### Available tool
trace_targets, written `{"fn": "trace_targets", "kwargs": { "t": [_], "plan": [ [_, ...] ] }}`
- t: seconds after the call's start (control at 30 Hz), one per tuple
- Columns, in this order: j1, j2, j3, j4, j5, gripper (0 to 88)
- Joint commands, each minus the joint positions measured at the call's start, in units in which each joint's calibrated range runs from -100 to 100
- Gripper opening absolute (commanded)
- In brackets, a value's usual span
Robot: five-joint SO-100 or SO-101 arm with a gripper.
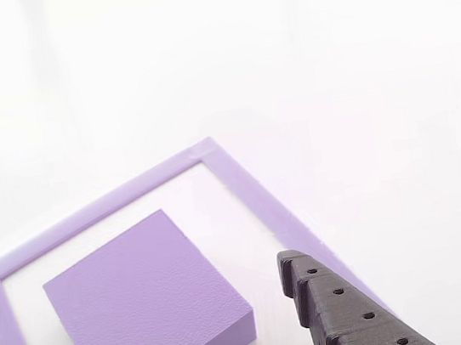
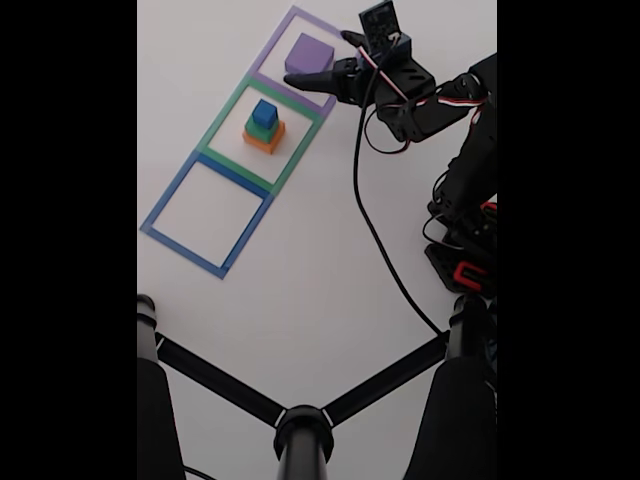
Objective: Tower of hanoi
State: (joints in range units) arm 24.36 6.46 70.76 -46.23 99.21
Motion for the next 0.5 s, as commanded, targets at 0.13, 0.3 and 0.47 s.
{"fn": "trace_targets", "kwargs": {
  "t": [0.13, 0.3, 0.47],
  "plan": [
    [-0.53, 3.24, -3.83, -2.29, 0.79, 47.2],
    [-0.91, 5.56, -5.47, -2.29, 0.79, 47.1],
    [-1.6, 7.48, -7.1, -2.78, 0.79, 47.1]
  ]
}}
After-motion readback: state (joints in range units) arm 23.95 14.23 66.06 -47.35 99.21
